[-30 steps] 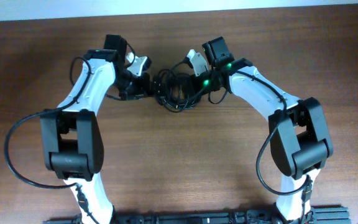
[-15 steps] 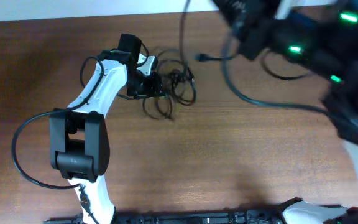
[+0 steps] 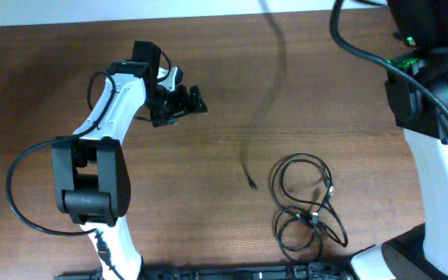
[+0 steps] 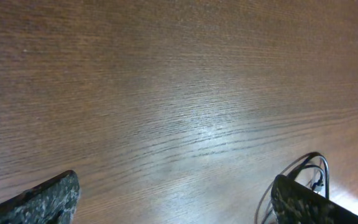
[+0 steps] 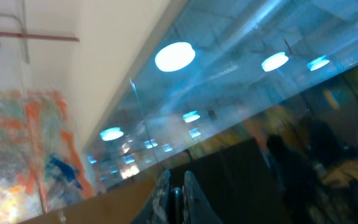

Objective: Untangle cables

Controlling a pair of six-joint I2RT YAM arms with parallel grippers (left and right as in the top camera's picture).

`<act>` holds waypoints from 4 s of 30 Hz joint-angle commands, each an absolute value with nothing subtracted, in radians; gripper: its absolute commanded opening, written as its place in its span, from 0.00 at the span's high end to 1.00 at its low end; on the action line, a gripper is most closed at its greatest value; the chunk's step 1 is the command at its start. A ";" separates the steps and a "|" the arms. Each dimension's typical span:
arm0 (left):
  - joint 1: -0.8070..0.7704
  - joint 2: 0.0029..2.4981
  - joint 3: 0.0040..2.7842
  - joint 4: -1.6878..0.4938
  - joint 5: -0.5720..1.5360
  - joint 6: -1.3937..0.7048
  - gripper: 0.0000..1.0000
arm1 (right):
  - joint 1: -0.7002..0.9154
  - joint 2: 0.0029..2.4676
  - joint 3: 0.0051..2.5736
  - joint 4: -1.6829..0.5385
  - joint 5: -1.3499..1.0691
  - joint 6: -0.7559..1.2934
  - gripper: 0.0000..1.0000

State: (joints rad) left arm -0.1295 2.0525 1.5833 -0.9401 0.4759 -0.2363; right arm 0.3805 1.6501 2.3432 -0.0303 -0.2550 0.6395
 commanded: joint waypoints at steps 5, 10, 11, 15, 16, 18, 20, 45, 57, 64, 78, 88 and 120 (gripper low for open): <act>0.019 2.047 1.628 -0.949 0.807 -0.231 0.00 | 0.386 1.708 2.360 -0.768 -0.251 0.441 0.96; 0.149 2.047 1.634 -0.955 1.574 -0.490 0.09 | 0.386 1.888 2.359 -0.895 -0.664 0.317 0.96; 0.149 2.047 1.634 -0.955 1.574 -0.550 0.06 | 0.386 1.943 2.359 -0.894 -0.800 0.315 0.96; 0.149 2.047 1.634 -0.955 1.574 -0.677 0.01 | 0.438 2.068 2.359 -0.894 -0.905 0.307 0.96; 0.149 2.047 1.634 -0.955 1.574 -0.722 0.01 | 0.463 2.080 2.359 -0.892 -0.905 0.271 0.96; 0.149 2.047 1.634 -0.955 1.574 -0.825 0.01 | 0.526 2.083 2.359 -0.881 -0.754 0.232 0.96; 0.149 2.047 1.634 -0.955 1.574 -0.886 0.01 | 0.579 2.083 2.359 -0.871 -0.481 0.177 0.96; 0.180 2.047 1.634 -0.955 1.452 -1.460 0.01 | 0.720 2.084 2.359 -0.714 -0.052 0.384 0.96; 0.181 2.047 1.634 -0.954 1.453 -1.480 0.34 | 0.780 2.085 2.359 -0.673 -0.067 0.384 0.96; 0.181 2.047 1.634 -0.954 1.427 -1.480 0.44 | 0.779 2.084 2.359 -0.654 -0.105 0.383 0.96; 0.186 2.047 1.634 -0.954 1.389 -1.467 0.98 | 0.779 2.084 2.359 -0.654 -0.101 0.383 0.96; 0.186 2.047 1.634 -0.951 1.421 -1.416 0.29 | 0.779 2.084 2.359 -0.646 -0.054 0.383 0.96; 0.172 1.847 1.803 -0.844 0.632 -1.018 1.00 | 0.336 1.969 2.359 -1.142 -0.120 0.398 0.59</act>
